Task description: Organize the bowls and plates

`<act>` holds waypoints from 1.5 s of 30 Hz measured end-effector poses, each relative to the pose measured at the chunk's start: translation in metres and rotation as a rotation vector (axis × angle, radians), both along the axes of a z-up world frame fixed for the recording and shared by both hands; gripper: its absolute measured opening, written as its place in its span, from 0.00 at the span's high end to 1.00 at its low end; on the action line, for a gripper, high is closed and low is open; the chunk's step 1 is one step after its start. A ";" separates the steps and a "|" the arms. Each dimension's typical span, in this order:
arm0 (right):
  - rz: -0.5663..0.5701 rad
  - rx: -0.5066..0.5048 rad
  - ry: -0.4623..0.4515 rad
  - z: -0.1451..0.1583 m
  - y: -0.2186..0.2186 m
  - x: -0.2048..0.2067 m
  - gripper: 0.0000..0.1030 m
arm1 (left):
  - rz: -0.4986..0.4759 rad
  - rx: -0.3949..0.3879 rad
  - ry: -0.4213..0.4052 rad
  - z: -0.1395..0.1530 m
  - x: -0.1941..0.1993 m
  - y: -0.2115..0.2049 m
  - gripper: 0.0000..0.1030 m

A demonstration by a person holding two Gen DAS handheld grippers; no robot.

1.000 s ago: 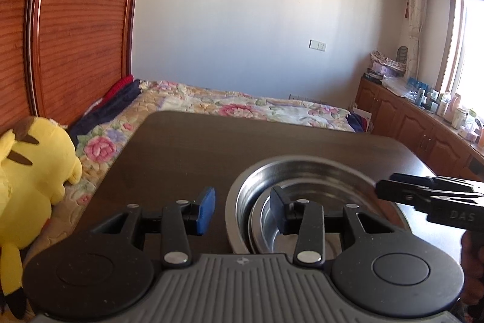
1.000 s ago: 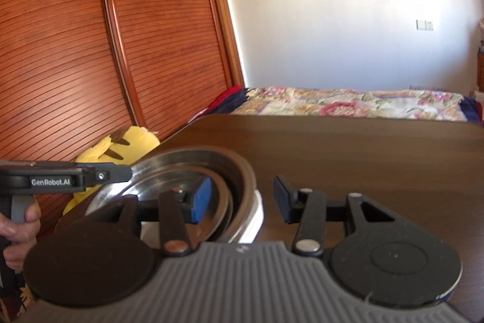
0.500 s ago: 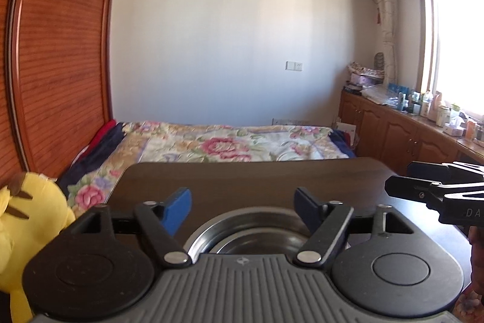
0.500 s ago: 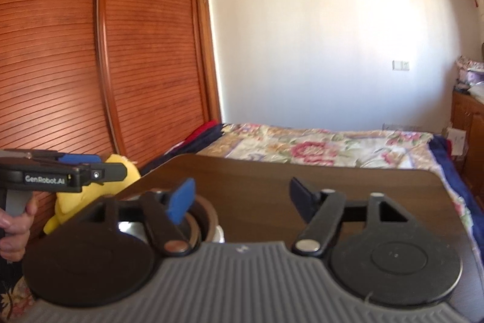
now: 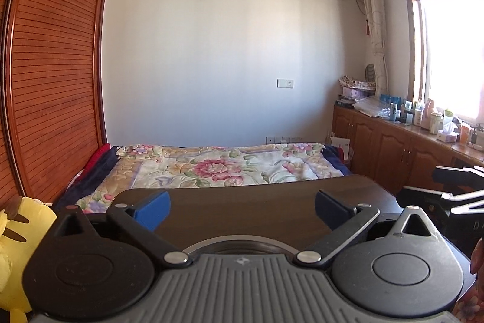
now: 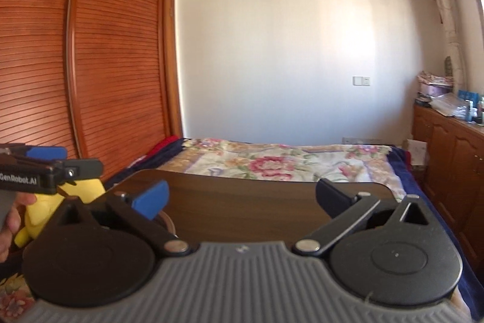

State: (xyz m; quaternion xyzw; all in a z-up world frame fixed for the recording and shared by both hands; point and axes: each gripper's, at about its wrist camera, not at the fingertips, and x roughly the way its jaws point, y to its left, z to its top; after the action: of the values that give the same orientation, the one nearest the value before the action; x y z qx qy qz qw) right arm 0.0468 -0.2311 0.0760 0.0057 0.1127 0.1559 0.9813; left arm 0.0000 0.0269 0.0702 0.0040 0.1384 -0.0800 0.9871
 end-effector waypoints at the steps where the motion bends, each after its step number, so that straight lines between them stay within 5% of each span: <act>1: -0.014 -0.006 0.000 -0.001 0.000 -0.001 0.00 | 0.001 0.000 -0.004 0.000 0.000 0.000 0.00; 16: -0.153 -0.029 -0.062 0.002 -0.007 -0.020 0.00 | 0.050 0.094 -0.021 -0.006 -0.007 -0.020 0.00; 45: -0.191 -0.006 -0.040 -0.027 -0.004 -0.029 0.00 | 0.120 0.092 0.026 -0.040 -0.024 -0.008 0.00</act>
State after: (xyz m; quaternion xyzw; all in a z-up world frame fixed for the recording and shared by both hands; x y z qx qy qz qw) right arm 0.0174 -0.2350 0.0494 0.0104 0.0927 0.0616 0.9937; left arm -0.0237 0.0185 0.0301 0.0398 0.1545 -0.0143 0.9871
